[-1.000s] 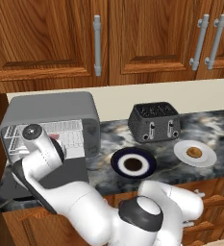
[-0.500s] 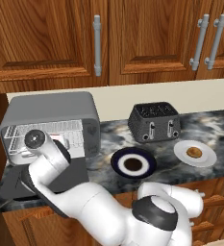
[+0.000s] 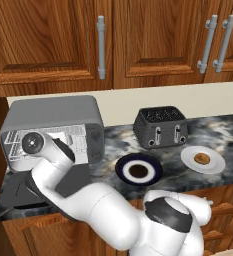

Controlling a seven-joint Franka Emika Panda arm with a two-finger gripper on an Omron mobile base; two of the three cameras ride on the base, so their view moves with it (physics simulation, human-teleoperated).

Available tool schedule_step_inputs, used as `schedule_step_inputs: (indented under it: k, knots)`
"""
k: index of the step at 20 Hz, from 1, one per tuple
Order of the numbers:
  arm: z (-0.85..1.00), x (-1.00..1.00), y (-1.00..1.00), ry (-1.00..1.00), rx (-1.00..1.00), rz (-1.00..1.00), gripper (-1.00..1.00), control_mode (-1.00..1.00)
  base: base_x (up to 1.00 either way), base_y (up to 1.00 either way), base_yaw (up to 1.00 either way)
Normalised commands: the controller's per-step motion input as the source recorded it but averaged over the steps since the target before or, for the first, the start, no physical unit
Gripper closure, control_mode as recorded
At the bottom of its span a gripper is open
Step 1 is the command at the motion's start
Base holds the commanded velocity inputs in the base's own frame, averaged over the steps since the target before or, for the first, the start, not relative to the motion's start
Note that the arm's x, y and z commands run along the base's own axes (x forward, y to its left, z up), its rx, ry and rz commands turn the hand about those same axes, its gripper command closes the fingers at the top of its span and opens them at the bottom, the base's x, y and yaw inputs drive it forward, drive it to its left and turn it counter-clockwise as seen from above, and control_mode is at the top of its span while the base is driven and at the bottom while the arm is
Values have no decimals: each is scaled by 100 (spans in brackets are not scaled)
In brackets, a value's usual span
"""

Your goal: Open the toaster oven door. Place the bread on the top rack in the toaster oven and place the steak on the bottom rack.

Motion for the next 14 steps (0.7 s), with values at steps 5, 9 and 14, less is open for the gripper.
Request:
schedule_step_inputs:
  k: [5, 9, 14]
  knots:
    - [8, 33, -6, -1, 0, 0, -100, -100, 0, 0, 0]
    - [0, 20, 0, 0, 3, 0, -100, -100, 0, 0, 0]
    - [-3, 1, 0, -2, 9, 0, -100, -100, 0, 0, 0]
